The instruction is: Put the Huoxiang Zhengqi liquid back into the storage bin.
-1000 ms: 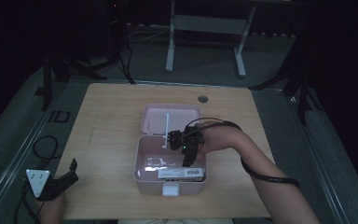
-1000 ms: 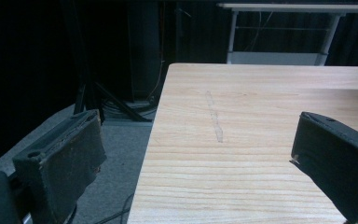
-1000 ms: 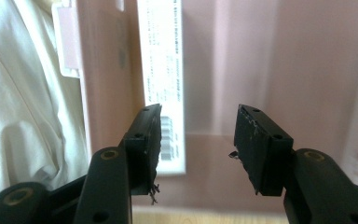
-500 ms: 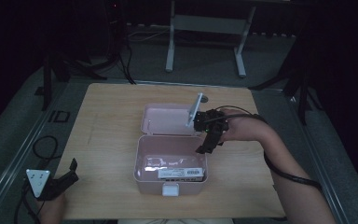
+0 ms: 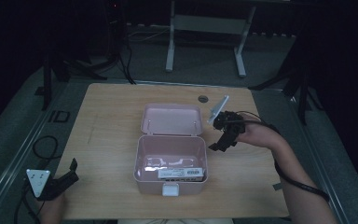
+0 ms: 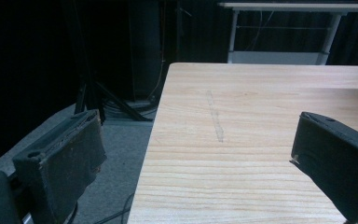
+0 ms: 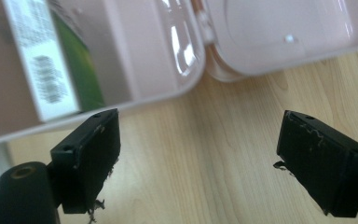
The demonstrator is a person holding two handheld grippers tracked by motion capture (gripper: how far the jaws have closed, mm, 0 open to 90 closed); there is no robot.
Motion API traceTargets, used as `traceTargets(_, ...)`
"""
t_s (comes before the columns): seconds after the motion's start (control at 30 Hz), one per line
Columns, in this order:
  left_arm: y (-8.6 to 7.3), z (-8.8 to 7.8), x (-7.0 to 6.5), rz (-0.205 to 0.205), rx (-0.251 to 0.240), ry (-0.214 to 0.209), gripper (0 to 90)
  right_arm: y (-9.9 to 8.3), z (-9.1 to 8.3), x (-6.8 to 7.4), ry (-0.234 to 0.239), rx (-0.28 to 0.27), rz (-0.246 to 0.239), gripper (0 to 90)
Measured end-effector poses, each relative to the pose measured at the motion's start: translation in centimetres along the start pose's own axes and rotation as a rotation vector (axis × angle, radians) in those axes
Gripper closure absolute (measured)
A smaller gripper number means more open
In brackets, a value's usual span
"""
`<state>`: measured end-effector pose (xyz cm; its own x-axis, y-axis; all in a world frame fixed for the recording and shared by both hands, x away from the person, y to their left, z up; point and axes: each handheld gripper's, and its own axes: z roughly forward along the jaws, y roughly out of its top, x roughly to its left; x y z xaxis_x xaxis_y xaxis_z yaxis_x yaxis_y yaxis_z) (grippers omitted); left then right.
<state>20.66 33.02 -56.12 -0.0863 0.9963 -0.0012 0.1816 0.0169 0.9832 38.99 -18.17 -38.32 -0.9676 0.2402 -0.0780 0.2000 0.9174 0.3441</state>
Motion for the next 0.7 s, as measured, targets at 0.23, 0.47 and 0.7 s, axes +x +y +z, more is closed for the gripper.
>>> traceTargets(0.23, 0.0, 0.0, 0.0, 0.001, -0.001, 0.001, 2.7, -3.1, 2.3, -1.2, -0.053, -0.053, 0.082, 12.9)
traceTargets(0.47, 0.0, 0.0, 0.0, 0.002, 0.001, -0.001, 2.7, -5.9, 5.6, -2.0, -0.143, -0.122, 0.192, 12.0)
traceTargets(0.7, 0.0, 0.0, 0.0, 0.001, -0.001, -0.002, 2.7, -8.5, 8.3, -2.4, -0.232, -0.26, 0.321, 10.7)
